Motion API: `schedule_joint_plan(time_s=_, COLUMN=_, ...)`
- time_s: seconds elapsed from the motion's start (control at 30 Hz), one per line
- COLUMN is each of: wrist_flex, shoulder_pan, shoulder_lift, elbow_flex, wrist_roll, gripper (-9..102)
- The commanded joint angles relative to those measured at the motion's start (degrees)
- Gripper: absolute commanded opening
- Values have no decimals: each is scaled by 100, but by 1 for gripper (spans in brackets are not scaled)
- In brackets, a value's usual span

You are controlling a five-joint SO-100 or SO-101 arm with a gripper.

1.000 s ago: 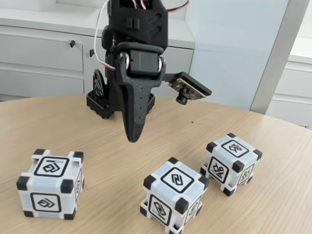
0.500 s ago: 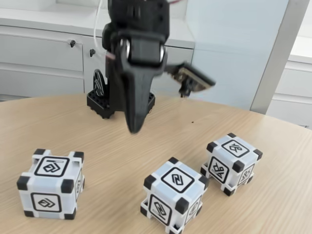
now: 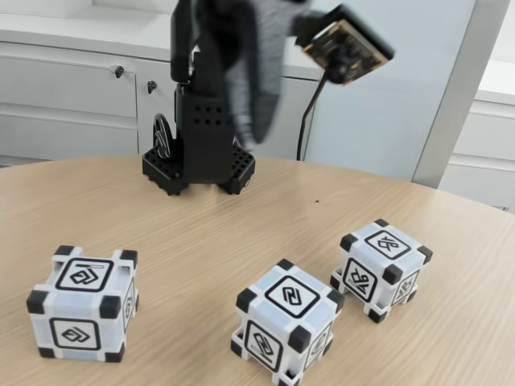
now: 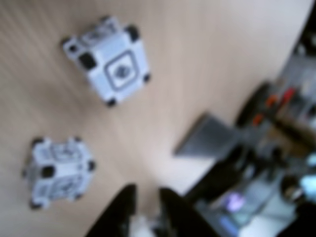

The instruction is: Stack cubes from left to right.

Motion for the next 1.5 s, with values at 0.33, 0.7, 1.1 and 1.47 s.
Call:
schedule_joint_plan(time_s=0.33, wrist_flex=-70, shoulder_pan=-1380, shoulder_lift=-2399, elbow_flex=-2048, wrist_roll=1503, gripper=0)
schedule_joint_plan(time_s=0.7, wrist_flex=-167, shoulder_pan=-1441, shoulder_lift=-4148, elbow_flex=-2101, wrist_roll=2399, gripper=0)
schedule_joint_plan(time_s=1.1, wrist_flex=-70, shoulder_pan=-1916, shoulder_lift=-4140, elbow_flex=-2101, wrist_roll=2426, gripper=0)
schedule_joint_plan(time_s=1.47, wrist_flex=-70, shoulder_pan=-2540, shoulder_lift=-4148, elbow_flex=-1969, wrist_roll=2250, gripper=0)
